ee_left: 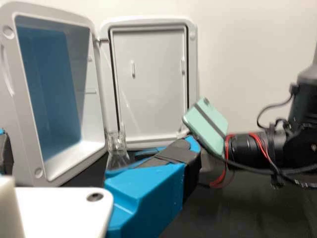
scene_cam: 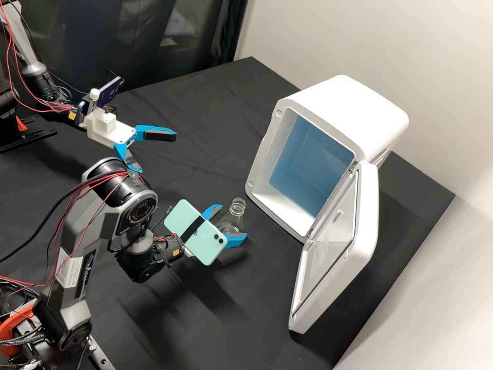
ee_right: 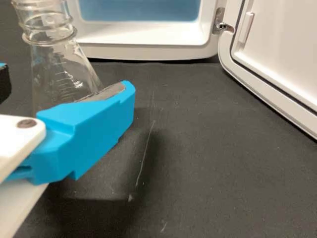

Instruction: Take the flask out of the incubator

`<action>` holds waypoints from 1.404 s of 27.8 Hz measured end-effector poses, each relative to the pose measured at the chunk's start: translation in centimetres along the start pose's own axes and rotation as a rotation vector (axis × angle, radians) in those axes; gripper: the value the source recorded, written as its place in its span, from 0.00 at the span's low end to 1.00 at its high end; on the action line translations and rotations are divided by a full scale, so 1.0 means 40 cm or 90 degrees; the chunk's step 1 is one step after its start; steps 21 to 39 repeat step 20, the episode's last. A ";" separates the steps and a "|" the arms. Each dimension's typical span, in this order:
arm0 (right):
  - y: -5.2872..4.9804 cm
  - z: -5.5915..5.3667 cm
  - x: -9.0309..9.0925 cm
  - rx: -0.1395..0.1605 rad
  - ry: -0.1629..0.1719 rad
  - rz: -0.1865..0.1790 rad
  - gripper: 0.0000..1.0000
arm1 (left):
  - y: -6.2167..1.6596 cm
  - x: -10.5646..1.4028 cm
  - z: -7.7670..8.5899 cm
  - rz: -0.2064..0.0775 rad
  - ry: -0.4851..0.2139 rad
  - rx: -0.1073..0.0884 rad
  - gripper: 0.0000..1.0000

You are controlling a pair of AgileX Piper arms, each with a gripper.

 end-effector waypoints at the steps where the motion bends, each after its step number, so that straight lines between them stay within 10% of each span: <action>1: 0.003 -0.004 -0.001 0.000 0.004 0.003 1.00 | 0.001 -0.002 -0.001 0.008 0.001 -0.002 1.00; 13: 0.037 -0.037 -0.061 0.022 0.036 0.036 1.00 | 0.004 -0.002 -0.003 0.019 0.006 -0.005 1.00; 20: 0.068 -0.035 -0.089 0.120 0.062 0.040 1.00 | 0.004 -0.002 -0.003 0.019 0.006 -0.005 1.00; 39: 0.068 -0.035 -0.089 0.120 0.062 0.040 1.00 | 0.004 -0.002 -0.003 0.019 0.006 -0.005 1.00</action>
